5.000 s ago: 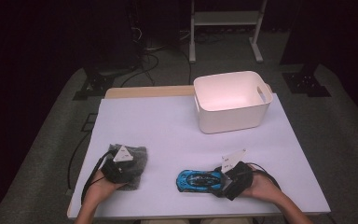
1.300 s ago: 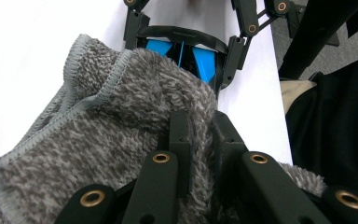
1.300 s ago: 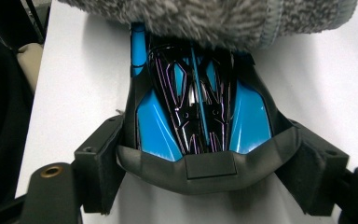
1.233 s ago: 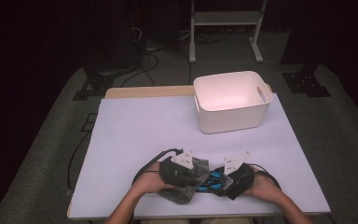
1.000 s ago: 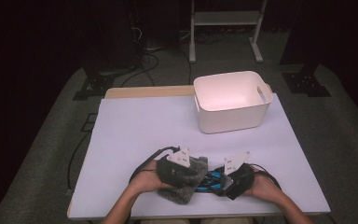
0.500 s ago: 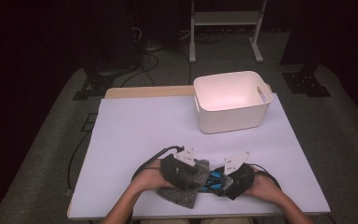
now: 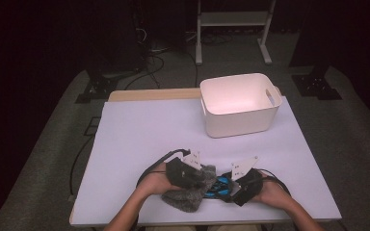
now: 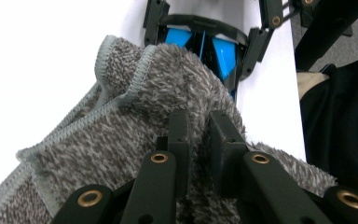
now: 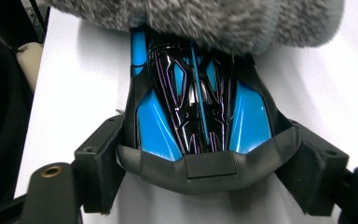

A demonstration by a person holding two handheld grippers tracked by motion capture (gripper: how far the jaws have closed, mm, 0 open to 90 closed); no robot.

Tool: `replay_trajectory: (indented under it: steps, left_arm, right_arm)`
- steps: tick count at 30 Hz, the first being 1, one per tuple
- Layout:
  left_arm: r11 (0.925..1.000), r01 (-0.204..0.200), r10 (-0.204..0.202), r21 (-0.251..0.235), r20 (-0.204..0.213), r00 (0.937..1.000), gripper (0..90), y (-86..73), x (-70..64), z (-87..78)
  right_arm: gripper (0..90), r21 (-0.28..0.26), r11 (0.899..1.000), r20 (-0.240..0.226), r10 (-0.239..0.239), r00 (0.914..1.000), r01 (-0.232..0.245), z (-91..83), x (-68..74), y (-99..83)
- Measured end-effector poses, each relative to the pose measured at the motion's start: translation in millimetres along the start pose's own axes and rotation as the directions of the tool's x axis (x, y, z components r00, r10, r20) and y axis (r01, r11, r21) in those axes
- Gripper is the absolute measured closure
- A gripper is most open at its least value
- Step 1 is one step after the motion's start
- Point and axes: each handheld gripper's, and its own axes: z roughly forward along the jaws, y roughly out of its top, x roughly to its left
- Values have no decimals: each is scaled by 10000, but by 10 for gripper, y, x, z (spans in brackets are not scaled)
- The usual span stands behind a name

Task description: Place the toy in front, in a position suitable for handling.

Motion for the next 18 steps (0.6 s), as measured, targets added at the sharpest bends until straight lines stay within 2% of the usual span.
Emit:
replay_trajectory:
  steps: [8,11,14,18]
  left_arm:
    - [9980,613,-610,150,-180,9980,807,-328,40,-153]
    - [9970,735,-730,232,-248,9970,807,-376,48,-186]
    - [9970,747,-742,219,-239,9970,809,-383,58,-205]
    - [9984,551,-548,132,-191,9983,811,-283,50,-179]
  right_arm:
    - [227,-30,10000,-6,-68,10000,68,0,-5,-5]
    - [227,-33,10000,-5,-69,10000,69,0,-6,-5]
    - [227,-22,10000,-4,-75,10000,75,0,-6,-4]
    - [227,-39,10000,-14,-82,10000,82,0,-7,-6]
